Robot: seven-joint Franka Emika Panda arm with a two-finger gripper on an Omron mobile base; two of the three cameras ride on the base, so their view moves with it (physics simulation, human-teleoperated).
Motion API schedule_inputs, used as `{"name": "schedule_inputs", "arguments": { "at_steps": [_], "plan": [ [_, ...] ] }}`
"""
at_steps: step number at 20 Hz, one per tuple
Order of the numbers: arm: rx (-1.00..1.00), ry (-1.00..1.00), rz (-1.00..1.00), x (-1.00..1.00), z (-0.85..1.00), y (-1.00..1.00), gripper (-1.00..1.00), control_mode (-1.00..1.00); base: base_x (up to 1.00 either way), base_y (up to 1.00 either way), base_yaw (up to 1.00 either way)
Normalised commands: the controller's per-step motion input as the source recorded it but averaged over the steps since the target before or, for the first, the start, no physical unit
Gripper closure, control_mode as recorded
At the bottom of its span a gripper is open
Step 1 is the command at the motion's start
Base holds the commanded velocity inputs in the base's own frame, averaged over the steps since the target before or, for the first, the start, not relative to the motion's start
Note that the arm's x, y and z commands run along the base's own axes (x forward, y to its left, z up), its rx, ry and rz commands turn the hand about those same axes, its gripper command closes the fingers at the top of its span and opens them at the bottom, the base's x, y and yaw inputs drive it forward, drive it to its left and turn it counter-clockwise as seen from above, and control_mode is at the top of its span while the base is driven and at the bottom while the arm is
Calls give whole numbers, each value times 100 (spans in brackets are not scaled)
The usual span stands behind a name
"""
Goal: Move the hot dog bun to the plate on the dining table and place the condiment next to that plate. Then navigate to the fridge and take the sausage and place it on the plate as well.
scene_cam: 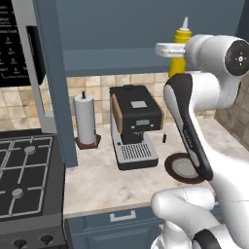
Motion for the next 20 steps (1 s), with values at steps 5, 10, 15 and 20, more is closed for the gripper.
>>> {"name": "schedule_inputs", "arguments": {
  "at_steps": [5,10,15,20],
  "plan": [
    [-1,0,0,-81,-33,0,100,-100,0,0,0],
    [0,0,0,-78,-28,0,100,-100,0,0,0],
    [0,0,0,-31,-12,0,100,100,-52,0,0],
    [0,0,0,0,0,0,100,100,-90,0,0]
  ]
}}
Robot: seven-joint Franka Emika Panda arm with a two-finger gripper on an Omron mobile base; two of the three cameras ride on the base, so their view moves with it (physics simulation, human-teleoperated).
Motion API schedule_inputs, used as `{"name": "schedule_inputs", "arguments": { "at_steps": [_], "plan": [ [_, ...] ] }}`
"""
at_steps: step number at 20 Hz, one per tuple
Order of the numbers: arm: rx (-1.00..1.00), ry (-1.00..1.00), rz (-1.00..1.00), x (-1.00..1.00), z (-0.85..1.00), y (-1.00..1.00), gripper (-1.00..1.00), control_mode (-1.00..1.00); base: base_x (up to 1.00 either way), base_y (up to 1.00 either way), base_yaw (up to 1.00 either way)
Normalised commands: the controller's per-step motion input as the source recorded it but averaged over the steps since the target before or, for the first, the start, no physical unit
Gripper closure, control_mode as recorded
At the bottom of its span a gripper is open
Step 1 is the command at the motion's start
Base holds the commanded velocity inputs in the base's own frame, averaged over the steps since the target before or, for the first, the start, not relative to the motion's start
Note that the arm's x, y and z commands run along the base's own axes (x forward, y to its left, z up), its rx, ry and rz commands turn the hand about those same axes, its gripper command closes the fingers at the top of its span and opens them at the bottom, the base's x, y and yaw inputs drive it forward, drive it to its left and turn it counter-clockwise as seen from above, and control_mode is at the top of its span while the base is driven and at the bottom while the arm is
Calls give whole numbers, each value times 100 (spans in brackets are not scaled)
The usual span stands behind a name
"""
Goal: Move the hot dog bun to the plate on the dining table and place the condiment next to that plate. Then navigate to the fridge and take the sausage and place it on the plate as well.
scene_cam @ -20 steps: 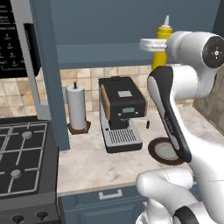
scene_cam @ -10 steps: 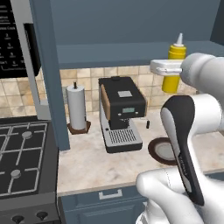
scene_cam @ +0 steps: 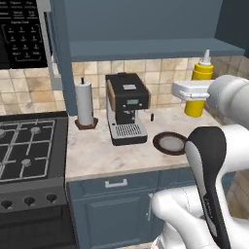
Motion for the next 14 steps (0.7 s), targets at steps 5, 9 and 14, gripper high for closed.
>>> {"name": "schedule_inputs", "arguments": {
  "at_steps": [5,9,14],
  "plan": [
    [0,0,0,0,0,0,100,100,-100,17,5],
    [0,0,0,0,0,0,100,100,-97,36,33],
    [0,0,0,0,0,0,100,100,-72,35,51]
  ]
}}
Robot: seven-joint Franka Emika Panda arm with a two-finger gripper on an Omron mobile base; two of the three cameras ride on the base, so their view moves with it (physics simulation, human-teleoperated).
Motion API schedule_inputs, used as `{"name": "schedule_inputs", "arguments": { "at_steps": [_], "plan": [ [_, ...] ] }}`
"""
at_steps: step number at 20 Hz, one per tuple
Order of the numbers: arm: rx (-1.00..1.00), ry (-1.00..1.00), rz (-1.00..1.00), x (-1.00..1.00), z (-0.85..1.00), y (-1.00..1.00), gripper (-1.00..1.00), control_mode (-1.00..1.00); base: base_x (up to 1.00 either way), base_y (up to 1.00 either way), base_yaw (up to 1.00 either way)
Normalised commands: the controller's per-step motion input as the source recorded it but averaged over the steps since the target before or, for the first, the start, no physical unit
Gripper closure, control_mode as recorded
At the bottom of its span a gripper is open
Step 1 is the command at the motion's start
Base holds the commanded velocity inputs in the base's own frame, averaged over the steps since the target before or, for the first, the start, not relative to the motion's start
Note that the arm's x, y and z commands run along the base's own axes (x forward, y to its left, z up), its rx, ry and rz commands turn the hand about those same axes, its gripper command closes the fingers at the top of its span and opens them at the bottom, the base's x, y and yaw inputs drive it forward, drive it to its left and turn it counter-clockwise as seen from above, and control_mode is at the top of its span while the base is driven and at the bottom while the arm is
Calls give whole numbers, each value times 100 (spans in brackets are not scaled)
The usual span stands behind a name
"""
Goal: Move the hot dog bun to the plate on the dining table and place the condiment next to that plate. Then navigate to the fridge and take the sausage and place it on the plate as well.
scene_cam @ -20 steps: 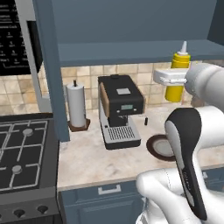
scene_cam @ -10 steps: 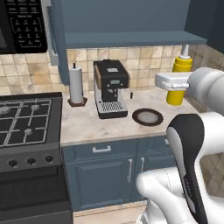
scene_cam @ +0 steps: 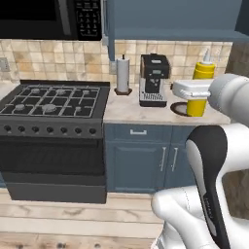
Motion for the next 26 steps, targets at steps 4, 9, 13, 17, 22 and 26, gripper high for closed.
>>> {"name": "schedule_inputs", "arguments": {
  "at_steps": [4,9,13,17,22,26],
  "plan": [
    [0,0,0,0,0,0,100,100,-60,40,58],
    [0,0,0,0,0,0,100,100,-61,41,58],
    [0,0,0,0,0,0,100,100,-63,40,58],
    [0,0,0,0,0,0,100,100,-63,40,57],
    [0,0,0,0,0,0,100,100,-88,14,52],
    [0,0,0,0,0,0,100,100,-61,-47,44]
  ]
}}
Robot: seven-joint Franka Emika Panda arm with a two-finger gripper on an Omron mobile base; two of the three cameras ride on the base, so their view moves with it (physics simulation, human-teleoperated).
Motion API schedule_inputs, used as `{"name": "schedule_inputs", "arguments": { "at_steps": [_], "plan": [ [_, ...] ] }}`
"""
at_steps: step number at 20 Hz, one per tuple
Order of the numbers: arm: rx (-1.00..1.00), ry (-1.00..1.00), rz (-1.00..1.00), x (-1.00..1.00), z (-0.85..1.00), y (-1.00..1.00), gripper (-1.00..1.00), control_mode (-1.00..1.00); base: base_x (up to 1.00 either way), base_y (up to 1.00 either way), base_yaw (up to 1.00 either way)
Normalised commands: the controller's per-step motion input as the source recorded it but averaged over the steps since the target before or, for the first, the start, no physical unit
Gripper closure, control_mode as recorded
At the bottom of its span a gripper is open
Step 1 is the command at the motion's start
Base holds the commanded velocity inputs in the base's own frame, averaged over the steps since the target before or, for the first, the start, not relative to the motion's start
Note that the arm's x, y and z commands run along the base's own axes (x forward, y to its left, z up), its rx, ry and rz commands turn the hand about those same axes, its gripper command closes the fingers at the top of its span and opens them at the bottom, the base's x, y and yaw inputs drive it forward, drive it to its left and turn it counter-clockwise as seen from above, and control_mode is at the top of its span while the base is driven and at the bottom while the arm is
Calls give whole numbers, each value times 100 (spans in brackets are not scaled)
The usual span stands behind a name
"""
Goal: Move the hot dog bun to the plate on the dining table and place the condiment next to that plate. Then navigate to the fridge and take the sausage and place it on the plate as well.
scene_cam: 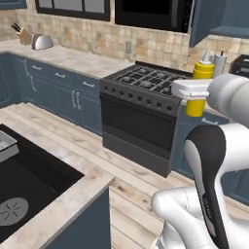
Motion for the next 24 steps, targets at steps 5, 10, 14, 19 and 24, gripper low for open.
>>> {"name": "schedule_inputs", "arguments": {
  "at_steps": [5,10,14,19,24],
  "plan": [
    [0,0,0,0,0,0,100,100,-67,-39,44],
    [0,0,0,0,0,0,100,100,-72,30,55],
    [0,0,0,0,0,0,100,100,-58,59,54],
    [0,0,0,0,0,0,100,100,-59,53,53],
    [0,0,0,0,0,0,100,100,-35,70,52]
  ]
}}
